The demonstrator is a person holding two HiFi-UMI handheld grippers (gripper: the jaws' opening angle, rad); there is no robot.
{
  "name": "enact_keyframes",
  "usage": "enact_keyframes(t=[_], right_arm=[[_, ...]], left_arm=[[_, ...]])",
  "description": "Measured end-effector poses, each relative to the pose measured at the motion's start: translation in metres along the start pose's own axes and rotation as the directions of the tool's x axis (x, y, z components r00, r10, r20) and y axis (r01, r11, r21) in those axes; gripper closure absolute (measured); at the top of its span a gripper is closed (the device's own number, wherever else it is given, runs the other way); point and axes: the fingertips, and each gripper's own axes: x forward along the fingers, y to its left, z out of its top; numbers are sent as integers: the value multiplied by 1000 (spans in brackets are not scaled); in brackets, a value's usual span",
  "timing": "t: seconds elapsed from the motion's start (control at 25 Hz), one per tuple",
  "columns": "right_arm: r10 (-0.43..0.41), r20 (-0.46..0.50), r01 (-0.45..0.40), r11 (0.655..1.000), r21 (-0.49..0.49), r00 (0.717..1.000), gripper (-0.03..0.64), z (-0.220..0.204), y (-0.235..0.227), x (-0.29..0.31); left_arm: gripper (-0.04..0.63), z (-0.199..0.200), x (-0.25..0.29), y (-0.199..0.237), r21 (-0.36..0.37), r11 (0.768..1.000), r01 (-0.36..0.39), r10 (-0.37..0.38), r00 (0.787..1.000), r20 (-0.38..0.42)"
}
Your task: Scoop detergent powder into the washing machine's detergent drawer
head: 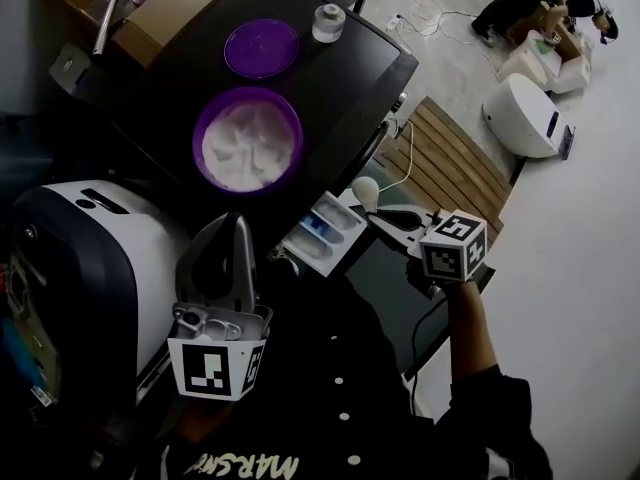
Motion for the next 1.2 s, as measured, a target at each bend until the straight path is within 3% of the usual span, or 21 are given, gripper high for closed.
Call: enact_keyframes(t=[0.2,0.36,0.52,0.68,0.92,1.2], right_arm=[[-21,-207,-6,992,-130,978,584,-33,-23,27],[-51,-350,-30,974,-222,935,584,-51,-37,43],[-131,-445,-36,937,-348,886,584,-60,-46,53],[-207,-479,-40,889,-456,853,584,-66,-48,61],[-363,-470,-65,733,-678,805,584,-74,-59,68],[-505,-362,-112,458,-882,784,584,-75,-64,69]], left_arm=[[581,-18,-4,0,-13,1000,-23,22,999,-44],[581,-29,-9,4,-22,999,-49,47,996,-76],[581,-39,-14,7,-27,997,-74,71,992,-102],[581,-47,-18,9,-37,995,-94,89,989,-121],[581,-57,-23,11,-51,992,-117,108,984,-143],[581,-63,-25,11,-53,991,-127,117,981,-153]])
